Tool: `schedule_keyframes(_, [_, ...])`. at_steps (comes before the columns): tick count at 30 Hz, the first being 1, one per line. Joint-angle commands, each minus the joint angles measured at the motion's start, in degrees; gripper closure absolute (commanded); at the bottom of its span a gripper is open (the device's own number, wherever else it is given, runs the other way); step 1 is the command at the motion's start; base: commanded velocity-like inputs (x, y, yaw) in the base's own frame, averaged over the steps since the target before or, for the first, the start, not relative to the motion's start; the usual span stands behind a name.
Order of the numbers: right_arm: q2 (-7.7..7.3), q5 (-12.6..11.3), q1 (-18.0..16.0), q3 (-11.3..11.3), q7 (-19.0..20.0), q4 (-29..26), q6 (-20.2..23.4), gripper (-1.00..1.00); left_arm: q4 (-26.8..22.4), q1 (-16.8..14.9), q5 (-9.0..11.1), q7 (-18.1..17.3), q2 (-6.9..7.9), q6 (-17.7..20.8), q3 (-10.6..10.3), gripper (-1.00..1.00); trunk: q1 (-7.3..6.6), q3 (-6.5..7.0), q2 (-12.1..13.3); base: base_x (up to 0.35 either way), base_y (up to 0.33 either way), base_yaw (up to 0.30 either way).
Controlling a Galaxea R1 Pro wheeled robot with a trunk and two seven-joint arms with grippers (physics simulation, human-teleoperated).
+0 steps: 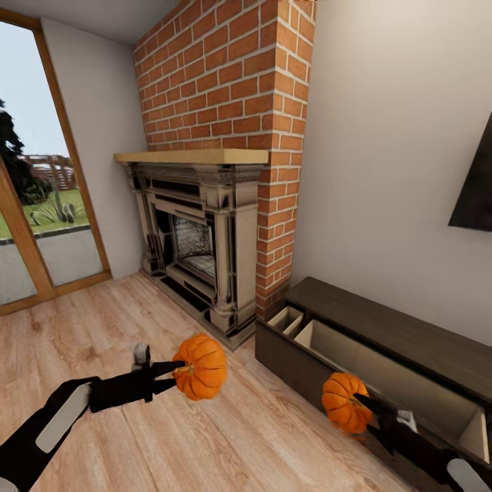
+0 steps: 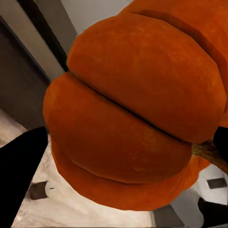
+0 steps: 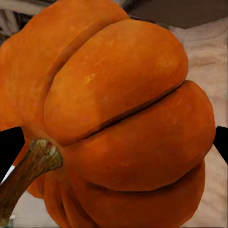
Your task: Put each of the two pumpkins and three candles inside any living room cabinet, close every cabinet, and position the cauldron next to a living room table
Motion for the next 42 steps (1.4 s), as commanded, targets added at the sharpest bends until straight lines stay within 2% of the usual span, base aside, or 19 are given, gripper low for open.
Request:
schedule_keyframes(1, [0.03,0.5,-2.2,0.2,-5.0,-2.2,1.3,1.0,-0.1,-1.2,0.6,2.8,0.11,0.6,0.0,1.0,-0.23,0.11,0.4,0.0,0.0,0.0])
schedule_keyframes(2, [0.1,0.7,-4.0,0.3,-8.0,-3.0,1.8,1.0,-0.1,-2.4,0.5,4.7,0.11,0.5,0.0,1.0,-0.45,0.29,0.8,0.0,0.0,0.0])
schedule_keyframes(4, [0.32,1.9,-9.2,1.3,-15.1,-4.2,2.5,1.0,-0.1,-6.2,0.5,11.8,-0.05,0.4,0.1,1.0,-0.89,0.65,1.6,0.0,0.0,0.0])
schedule_keyframes(5, [0.37,2.6,-11.1,2.2,-16.8,-4.3,2.6,1.0,-0.4,-7.3,0.6,14.4,-0.09,0.4,0.2,1.0,-1.11,0.83,2.0,0.0,0.0,0.0])
schedule_keyframes(7, [0.51,4.9,-16.5,5.3,-22.3,-4.5,2.7,1.0,-2.6,-10.0,0.6,21.1,-0.78,0.3,0.3,1.0,-1.55,1.19,2.8,0.0,0.0,0.0])
schedule_keyframes(8, [1.33,6.4,-20.0,7.4,-27.8,-4.5,2.5,1.0,-4.4,-11.2,0.6,25.3,-1.64,0.2,0.3,1.0,-1.77,1.37,3.2,0.0,0.0,0.0])
schedule_keyframes(10, [6.22,9.3,-25.5,11.5,-41.5,-4.7,2.1,1.0,-7.2,-12.9,0.6,35.7,-4.64,-0.2,0.3,1.0,-2.21,1.73,4.0,0.0,0.0,0.0])
schedule_keyframes(11, [8.03,10.3,-26.6,12.5,-45.7,-5.0,2.0,1.0,-8.3,-13.2,0.5,40.0,-6.08,-0.3,0.3,1.0,-2.43,1.91,4.4,0.0,0.0,0.0])
schedule_keyframes(12, [10.49,12.2,-27.6,13.7,-50.8,-5.4,1.8,1.0,-10.3,-13.5,0.4,46.9,-8.25,-0.4,0.3,1.0,-2.65,2.09,4.8,0.0,0.0,0.0])
schedule_keyframes(14, [13.28,16.7,-28.3,14.7,-55.5,-6.5,0.4,1.0,-13.3,-13.8,0.5,57.3,-11.16,-1.2,0.4,1.0,-3.09,2.45,5.6,0.0,0.0,0.0])
schedule_keyframes(16, [14.63,20.4,-28.6,15.1,-57.2,-7.0,-1.5,1.0,-15.3,-13.8,0.3,63.9,-13.17,-4.0,0.6,1.0,-3.53,2.8,6.4,0.0,0.0,0.0])
schedule_keyframes(19, [15.45,22.4,-28.6,15.4,-57.6,-7.0,-4.3,1.0,-15.7,-13.8,-0.1,67.1,-14.65,-6.6,0.8,1.0,-4.19,3.34,7.6,0.0,0.0,0.0])
schedule_keyframes(21, [15.61,22.7,-28.6,15.9,-57.6,-6.7,-9.5,1.0,-15.6,-13.8,-0.1,67.7,-14.98,-8.2,0.5,1.0,-4.63,3.7,8.4,0.0,0.0,0.0])
schedule_keyframes(23, [15.6,22.8,-28.6,17.8,-57.5,-6.5,-14.9,1.0,-13.5,-13.8,-0.1,67.8,-15.15,-11.8,-0.4,1.0,-5.06,4.06,9.2,0.0,0.0,0.0])
schedule_keyframes(26, [15.63,23.2,-28.6,21.9,-57.6,-6.5,-20.1,1.0,-8.5,-13.8,-2.4,67.9,-15.18,-19.2,-4.7,1.0,-5.5,4.42,10.0,0.0,0.0,0.0])
schedule_keyframes(32, [15.57,25.1,-28.6,25.3,-57.3,-6.6,-23.6,1.0,-6.5,-13.7,-3.7,67.5,-15.26,-22.8,-7.9,1.0,-5.5,4.42,10.0,0.0,0.0,0.0])
schedule_keyframes(35, [15.56,25.2,-28.6,25.5,-57.2,-6.5,-23.9,1.0,-6.3,-13.6,-3.9,67.4,-15.26,-22.9,-9.9,1.0,-5.5,4.42,10.0,0.0,0.0,0.0])
schedule_keyframes(38, [15.56,25.1,-28.6,25.4,-56.7,-6.5,-24.0,1.0,-6.3,-13.6,-3.7,67.2,-15.2,-22.9,-10.1,1.0,-5.5,4.42,10.0,0.0,0.0,-0.009])
schedule_keyframes(42, [15.61,24.8,-28.6,25.1,-51.3,-6.5,-23.4,1.0,-6.3,-13.6,-3.4,67.1,-15.16,-22.9,-10.2,1.0,-5.5,4.42,10.0,0.0,0.0,-0.207])
